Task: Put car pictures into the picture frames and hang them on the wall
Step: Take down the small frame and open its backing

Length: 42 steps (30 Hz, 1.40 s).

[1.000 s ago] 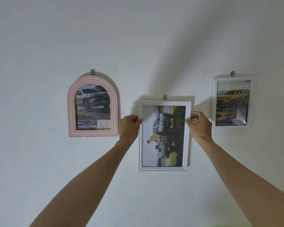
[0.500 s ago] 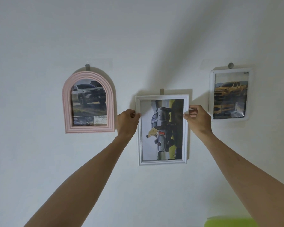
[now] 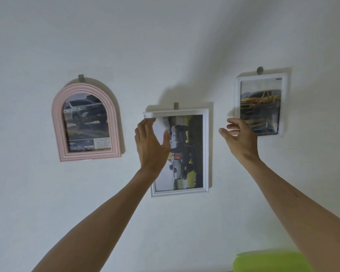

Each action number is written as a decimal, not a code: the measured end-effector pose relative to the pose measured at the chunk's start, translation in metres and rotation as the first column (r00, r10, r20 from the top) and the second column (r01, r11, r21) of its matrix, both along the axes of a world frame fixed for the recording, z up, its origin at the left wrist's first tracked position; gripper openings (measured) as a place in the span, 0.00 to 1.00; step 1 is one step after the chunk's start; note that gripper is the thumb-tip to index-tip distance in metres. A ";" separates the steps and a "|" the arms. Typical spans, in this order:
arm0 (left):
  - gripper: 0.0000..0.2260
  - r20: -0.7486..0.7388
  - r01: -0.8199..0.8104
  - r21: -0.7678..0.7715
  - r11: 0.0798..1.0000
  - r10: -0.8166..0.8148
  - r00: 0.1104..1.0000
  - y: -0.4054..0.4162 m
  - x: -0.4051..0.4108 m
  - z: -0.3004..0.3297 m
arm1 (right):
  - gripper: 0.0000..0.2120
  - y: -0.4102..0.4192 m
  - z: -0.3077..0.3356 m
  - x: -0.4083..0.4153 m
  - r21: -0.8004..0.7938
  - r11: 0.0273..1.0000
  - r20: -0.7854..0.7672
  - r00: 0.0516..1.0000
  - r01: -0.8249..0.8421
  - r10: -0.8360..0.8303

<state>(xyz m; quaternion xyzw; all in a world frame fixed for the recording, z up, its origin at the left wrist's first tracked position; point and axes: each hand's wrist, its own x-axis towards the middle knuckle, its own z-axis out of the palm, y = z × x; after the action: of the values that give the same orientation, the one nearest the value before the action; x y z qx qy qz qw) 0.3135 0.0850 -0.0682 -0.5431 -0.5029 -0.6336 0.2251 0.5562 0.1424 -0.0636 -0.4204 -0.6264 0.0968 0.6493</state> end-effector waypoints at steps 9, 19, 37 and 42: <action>0.20 -0.189 0.245 -0.057 0.968 -0.252 0.949 0.022 0.134 0.042 | 0.19 0.026 0.046 0.107 0.281 0.940 -0.030 0.981 0.194 -0.193; 0.20 0.276 0.394 -0.390 0.832 -0.303 0.912 0.076 0.216 0.060 | 0.28 0.069 0.058 0.199 -0.148 0.989 0.050 0.999 0.008 -0.001; 0.09 0.385 0.447 -0.308 0.840 -0.319 0.866 0.057 0.220 0.054 | 0.17 0.060 0.046 0.205 -0.104 0.984 0.054 0.987 -0.148 0.154; 0.09 0.439 0.523 -0.349 0.778 -0.358 0.824 0.034 0.191 0.032 | 0.16 0.041 0.021 0.194 -0.214 0.947 0.015 0.969 -0.238 0.247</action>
<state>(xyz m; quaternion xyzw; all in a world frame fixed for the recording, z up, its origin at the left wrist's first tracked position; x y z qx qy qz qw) 0.5043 0.1192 -0.0358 -0.5629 -0.5245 -0.6189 -0.1581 0.7502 0.1838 -0.0427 -0.4083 -0.6730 0.2329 0.5710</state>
